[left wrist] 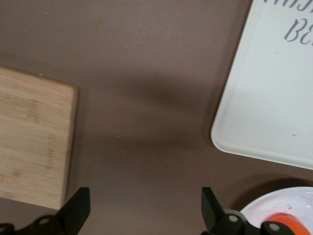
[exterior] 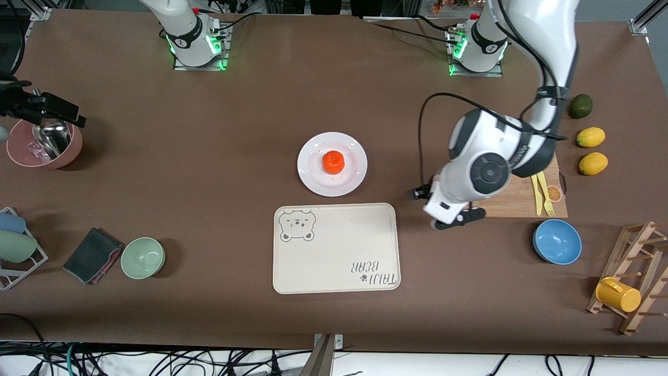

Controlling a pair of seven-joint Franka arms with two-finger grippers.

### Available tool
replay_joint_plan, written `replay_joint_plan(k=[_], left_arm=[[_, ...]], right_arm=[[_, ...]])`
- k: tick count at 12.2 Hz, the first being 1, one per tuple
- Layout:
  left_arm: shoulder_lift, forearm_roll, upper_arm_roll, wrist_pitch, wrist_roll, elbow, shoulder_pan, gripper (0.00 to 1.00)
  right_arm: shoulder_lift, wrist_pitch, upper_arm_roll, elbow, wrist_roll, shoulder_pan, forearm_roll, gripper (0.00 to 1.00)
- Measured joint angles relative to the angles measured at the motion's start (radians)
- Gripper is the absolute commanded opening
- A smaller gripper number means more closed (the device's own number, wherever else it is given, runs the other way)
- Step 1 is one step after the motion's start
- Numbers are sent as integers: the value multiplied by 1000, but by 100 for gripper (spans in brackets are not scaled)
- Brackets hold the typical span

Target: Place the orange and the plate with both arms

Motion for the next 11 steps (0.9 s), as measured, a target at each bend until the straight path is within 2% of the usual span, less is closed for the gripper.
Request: replay_joint_plan(k=[4,6,8,11], left_arm=[[-26,5,2,-62,250,0,162,100],[-41,47,2,-77,345,0,233,100],[-53,97,2,-83,402,0,269,100],[-77,106,2,-90,473,1,313,100]], right_arm=[[0,3,0,0,0,0,0,100],[0,4,0,0,0,0,0,100],[0,7,0,0,0,0,1,100],[0,13,0,0,0,0,1,100]])
